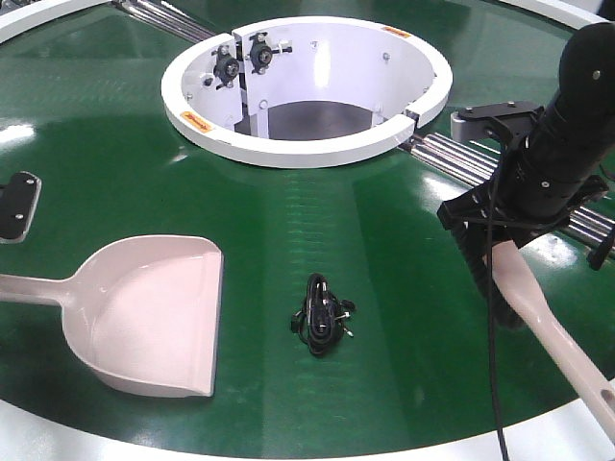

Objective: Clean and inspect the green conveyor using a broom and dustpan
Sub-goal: 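Lower the left gripper toward the pink dustpan handle, then grasp the dustpan handle with the left gripper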

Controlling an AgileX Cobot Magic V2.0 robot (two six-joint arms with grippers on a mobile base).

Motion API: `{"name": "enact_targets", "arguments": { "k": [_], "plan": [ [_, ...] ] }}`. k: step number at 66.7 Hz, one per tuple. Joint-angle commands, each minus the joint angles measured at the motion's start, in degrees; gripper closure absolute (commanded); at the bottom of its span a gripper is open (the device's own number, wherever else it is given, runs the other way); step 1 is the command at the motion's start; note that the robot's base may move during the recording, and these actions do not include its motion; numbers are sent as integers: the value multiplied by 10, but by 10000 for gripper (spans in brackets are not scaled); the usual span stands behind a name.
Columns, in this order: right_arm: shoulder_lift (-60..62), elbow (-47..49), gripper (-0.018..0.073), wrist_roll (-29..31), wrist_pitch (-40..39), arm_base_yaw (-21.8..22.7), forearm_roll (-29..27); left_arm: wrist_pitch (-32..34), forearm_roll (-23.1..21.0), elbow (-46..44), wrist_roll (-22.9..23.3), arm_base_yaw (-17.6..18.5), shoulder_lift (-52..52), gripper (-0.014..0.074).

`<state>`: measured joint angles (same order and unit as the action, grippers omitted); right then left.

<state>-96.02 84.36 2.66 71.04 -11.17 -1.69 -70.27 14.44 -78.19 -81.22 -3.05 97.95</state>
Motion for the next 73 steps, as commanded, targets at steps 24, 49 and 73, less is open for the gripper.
{"name": "enact_targets", "arguments": {
  "k": [24,49,73],
  "plan": [
    [28,14,563,4,28,0,1,-7,6,-20,9,-5,27,22],
    [28,14,563,4,28,0,1,-20,-15,-26,21,-5,46,194],
    [28,14,563,4,28,0,1,-20,-30,-26,42,-4,42,606]
  ]
}}
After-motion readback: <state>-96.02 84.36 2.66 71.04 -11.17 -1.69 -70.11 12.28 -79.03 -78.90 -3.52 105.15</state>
